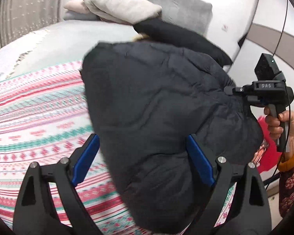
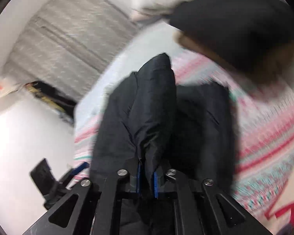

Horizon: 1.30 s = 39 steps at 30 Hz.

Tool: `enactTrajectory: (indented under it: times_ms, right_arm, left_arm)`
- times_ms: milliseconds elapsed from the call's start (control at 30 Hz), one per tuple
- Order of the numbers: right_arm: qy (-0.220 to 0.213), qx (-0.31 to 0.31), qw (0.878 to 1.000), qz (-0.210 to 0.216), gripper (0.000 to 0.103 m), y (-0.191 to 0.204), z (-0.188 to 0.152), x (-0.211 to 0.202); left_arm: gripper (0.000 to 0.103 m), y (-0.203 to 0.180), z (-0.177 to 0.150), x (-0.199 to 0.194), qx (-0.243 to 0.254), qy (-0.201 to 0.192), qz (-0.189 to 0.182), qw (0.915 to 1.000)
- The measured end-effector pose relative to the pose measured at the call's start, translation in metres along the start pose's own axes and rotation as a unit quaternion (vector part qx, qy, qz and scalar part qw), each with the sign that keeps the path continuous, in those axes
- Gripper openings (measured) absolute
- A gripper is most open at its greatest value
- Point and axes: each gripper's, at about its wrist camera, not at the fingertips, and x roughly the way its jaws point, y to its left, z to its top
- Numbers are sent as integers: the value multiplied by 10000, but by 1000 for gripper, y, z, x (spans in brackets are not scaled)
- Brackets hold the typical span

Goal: Fold large clothes

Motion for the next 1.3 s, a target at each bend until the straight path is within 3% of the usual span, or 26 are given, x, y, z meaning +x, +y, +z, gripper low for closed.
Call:
enactTrajectory:
  times_ms: [100,167,267,333,433,500,533,567,633,700,733,800,867,933,967,1067,1133,1200,1267,1300]
  right_arm:
    - [137,283,9994,-116,40,-21,-11,1]
    - [-5,348,9994,-74,61,-25,-12,-13]
    - [-326,328,9984,-322,84,-26,-10,-31]
    - [-238,375,9985,-313,85,-29,-11,-25]
    - [321,641,9974,-69,85,-34,-11,2]
    - [498,570,9970,-130,84,-27,-5,14]
    - [401,346,9983,-247,77,-15,-3,16]
    - [317,176,9989,-285,62,-7,0,18]
    - [128,-106,9996,-245,47,9,10,16]
    - [17,-219,9991,-356,44,14,19,15]
    - [37,-294,9977,-612,44,12,21,17]
    - [205,-350,9945,-963,54,1,20,23]
    - [331,-234,9937,-1041,90,-11,14,28]
    - [492,-42,9936,-1017,103,-29,10,34]
    - [595,126,9950,-789,103,-40,7,37]
    - [878,773,9931,22,103,-69,1,51]
    - [944,1051,9886,516,102,-83,-2,65]
    - [869,1158,9860,831,97,-89,-5,71]
    - [759,1271,9801,1321,71,-90,-8,72]
    - [675,1330,9770,1523,66,-89,-8,70]
  left_arm:
    - [90,-9,-3,11,68,81,61,9999]
    - [90,-10,-4,12,67,75,90,9999]
    - [90,-10,-2,14,4,109,57,9999]
    - [90,-10,-3,14,-29,116,55,9999]
    - [90,-8,-4,19,-39,120,89,9999]
    - [90,-12,-4,19,-45,115,137,9998]
    - [90,-13,-3,20,-63,111,211,9997]
    - [91,-13,-2,22,-74,111,249,9996]
    - [91,-18,1,27,-92,138,380,9991]
    - [92,-21,3,29,-51,161,402,9991]
    - [92,-21,6,29,-29,169,332,9993]
    - [93,-14,11,25,-60,222,202,9995]
    - [93,2,16,25,-312,291,133,9990]
    - [95,29,18,29,-836,397,-148,9956]
    - [97,44,17,34,-1184,476,-372,9911]
    - [103,79,6,66,-2092,953,-1272,9649]
    - [103,96,-7,95,-2736,1245,-2107,9302]
    - [98,104,-18,112,-3198,1262,-2681,8999]
    - [84,104,-17,105,-3150,945,-2742,9037]
    - [74,104,-14,97,-3073,755,-2726,9086]
